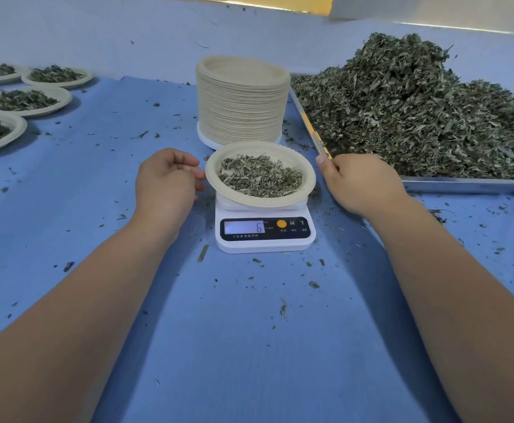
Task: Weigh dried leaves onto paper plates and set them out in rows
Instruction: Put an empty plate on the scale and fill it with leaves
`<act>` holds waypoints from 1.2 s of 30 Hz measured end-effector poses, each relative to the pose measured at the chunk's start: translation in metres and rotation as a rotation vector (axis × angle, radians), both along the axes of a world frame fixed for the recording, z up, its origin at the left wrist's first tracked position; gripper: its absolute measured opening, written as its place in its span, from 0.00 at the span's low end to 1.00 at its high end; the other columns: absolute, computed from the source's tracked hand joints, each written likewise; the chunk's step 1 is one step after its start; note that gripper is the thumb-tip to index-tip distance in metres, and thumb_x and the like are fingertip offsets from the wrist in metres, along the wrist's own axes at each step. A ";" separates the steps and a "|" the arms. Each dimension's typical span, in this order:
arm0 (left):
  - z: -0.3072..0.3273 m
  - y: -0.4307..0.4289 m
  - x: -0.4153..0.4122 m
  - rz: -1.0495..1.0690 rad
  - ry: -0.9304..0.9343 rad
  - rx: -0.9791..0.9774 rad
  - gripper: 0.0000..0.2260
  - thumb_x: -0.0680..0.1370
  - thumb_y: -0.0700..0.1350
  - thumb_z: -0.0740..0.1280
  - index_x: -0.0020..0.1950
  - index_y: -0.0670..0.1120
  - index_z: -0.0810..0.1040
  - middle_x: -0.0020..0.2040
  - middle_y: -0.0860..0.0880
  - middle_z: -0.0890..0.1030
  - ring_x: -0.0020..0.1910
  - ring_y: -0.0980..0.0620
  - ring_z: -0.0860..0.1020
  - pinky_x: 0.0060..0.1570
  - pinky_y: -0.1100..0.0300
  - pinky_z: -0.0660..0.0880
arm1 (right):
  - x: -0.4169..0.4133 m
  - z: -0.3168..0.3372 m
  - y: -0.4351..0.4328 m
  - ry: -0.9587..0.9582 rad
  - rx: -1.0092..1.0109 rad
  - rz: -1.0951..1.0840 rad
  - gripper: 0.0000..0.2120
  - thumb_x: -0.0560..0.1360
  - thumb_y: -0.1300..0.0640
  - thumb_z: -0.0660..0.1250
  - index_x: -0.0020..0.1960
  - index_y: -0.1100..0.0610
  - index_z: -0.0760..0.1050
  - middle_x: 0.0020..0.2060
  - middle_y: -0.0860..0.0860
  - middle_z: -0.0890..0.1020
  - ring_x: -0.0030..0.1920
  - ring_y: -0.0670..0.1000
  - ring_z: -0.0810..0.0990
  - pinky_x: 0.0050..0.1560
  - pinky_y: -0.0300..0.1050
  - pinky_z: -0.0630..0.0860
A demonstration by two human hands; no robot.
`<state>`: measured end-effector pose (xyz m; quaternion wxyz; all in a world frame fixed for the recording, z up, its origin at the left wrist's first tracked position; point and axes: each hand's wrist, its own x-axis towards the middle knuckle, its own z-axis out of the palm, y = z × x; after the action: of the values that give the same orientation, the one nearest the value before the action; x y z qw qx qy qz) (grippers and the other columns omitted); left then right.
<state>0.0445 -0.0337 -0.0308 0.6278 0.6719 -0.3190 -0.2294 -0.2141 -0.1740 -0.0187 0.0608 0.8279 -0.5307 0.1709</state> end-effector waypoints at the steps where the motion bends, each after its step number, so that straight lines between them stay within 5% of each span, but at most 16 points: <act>1: 0.000 0.000 0.000 0.001 0.000 0.000 0.17 0.72 0.30 0.57 0.47 0.48 0.80 0.33 0.57 0.83 0.35 0.55 0.80 0.36 0.60 0.75 | 0.000 0.000 -0.001 -0.037 -0.019 0.003 0.29 0.83 0.37 0.49 0.33 0.55 0.68 0.29 0.52 0.73 0.30 0.54 0.71 0.30 0.43 0.61; 9: 0.000 0.000 -0.002 0.004 0.003 0.001 0.17 0.71 0.30 0.57 0.46 0.48 0.79 0.33 0.58 0.82 0.33 0.57 0.80 0.38 0.60 0.75 | 0.010 0.021 -0.016 -0.210 0.002 0.014 0.30 0.84 0.46 0.57 0.27 0.59 0.64 0.22 0.54 0.68 0.25 0.57 0.68 0.28 0.44 0.60; 16: 0.001 -0.001 -0.004 0.007 0.022 -0.011 0.17 0.72 0.29 0.58 0.45 0.47 0.79 0.34 0.55 0.82 0.34 0.56 0.80 0.40 0.57 0.77 | 0.068 0.060 -0.004 -0.533 0.045 0.203 0.30 0.83 0.46 0.59 0.25 0.54 0.59 0.15 0.46 0.60 0.18 0.47 0.60 0.20 0.37 0.58; 21: 0.001 0.000 -0.003 0.002 0.028 -0.013 0.17 0.72 0.29 0.58 0.46 0.47 0.79 0.33 0.57 0.82 0.35 0.55 0.80 0.41 0.58 0.76 | 0.109 0.076 0.009 -0.294 0.101 0.309 0.29 0.84 0.43 0.55 0.28 0.56 0.64 0.21 0.48 0.68 0.20 0.45 0.66 0.29 0.43 0.64; 23: 0.001 0.000 -0.003 0.001 0.035 -0.010 0.17 0.72 0.29 0.58 0.46 0.47 0.79 0.32 0.57 0.82 0.33 0.57 0.79 0.40 0.58 0.76 | 0.111 0.074 0.010 -0.194 0.202 0.338 0.28 0.84 0.43 0.56 0.36 0.63 0.74 0.30 0.57 0.81 0.29 0.52 0.79 0.37 0.48 0.77; 25: 0.001 -0.001 -0.003 0.005 0.041 -0.006 0.16 0.72 0.29 0.58 0.46 0.47 0.79 0.32 0.57 0.82 0.32 0.59 0.79 0.41 0.57 0.76 | 0.105 0.073 0.014 -0.211 0.182 0.353 0.24 0.83 0.46 0.57 0.45 0.66 0.78 0.40 0.61 0.84 0.34 0.57 0.80 0.43 0.54 0.80; 30: 0.002 -0.001 -0.003 -0.003 0.031 -0.011 0.16 0.72 0.30 0.58 0.45 0.47 0.79 0.33 0.56 0.82 0.31 0.59 0.79 0.43 0.56 0.77 | 0.089 0.070 0.032 -0.273 0.112 0.420 0.23 0.85 0.46 0.56 0.48 0.63 0.80 0.31 0.56 0.78 0.30 0.48 0.70 0.43 0.48 0.76; 36: 0.003 0.000 -0.004 -0.003 0.031 -0.016 0.15 0.72 0.30 0.59 0.44 0.48 0.79 0.35 0.53 0.82 0.31 0.58 0.80 0.42 0.56 0.77 | 0.079 0.063 0.053 -0.280 0.145 0.472 0.25 0.85 0.43 0.54 0.48 0.58 0.82 0.26 0.49 0.74 0.33 0.46 0.75 0.42 0.47 0.73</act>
<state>0.0407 -0.0340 -0.0282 0.6377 0.6628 -0.3119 -0.2382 -0.1349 -0.1206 0.0443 -0.1139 0.8992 -0.3373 0.2544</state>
